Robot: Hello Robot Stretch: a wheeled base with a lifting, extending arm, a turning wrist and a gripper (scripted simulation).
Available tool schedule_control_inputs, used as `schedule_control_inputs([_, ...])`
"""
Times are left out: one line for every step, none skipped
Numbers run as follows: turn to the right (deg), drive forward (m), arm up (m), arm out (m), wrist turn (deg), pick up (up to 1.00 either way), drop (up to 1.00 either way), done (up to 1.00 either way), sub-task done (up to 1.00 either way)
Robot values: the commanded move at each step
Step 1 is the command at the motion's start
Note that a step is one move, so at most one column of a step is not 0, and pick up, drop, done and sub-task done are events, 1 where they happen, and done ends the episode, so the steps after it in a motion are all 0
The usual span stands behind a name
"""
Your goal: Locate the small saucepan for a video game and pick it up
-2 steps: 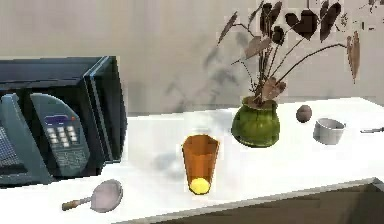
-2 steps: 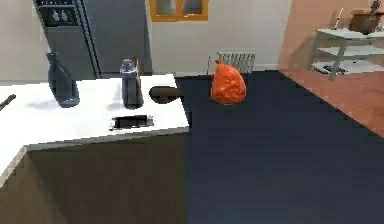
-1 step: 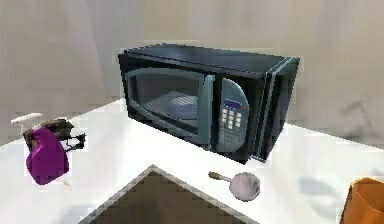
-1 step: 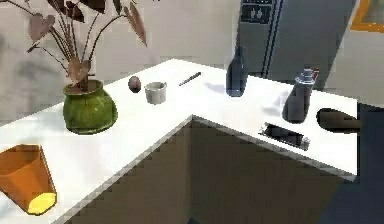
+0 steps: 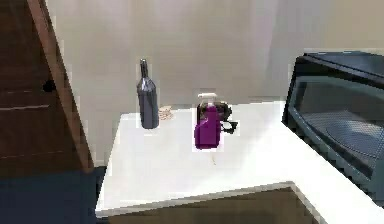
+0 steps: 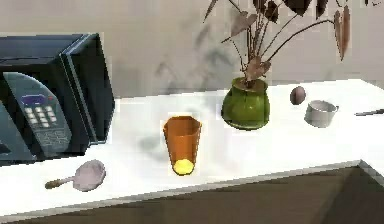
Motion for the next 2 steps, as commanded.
schedule_control_inputs([-24.0, 0.00, 0.00, 0.00, 0.0, 0.00, 0.00, 0.00, 0.00])
schedule_control_inputs([0.0, 0.00, 0.50, 0.00, 0.0, 0.00, 0.00, 0.00, 0.00])
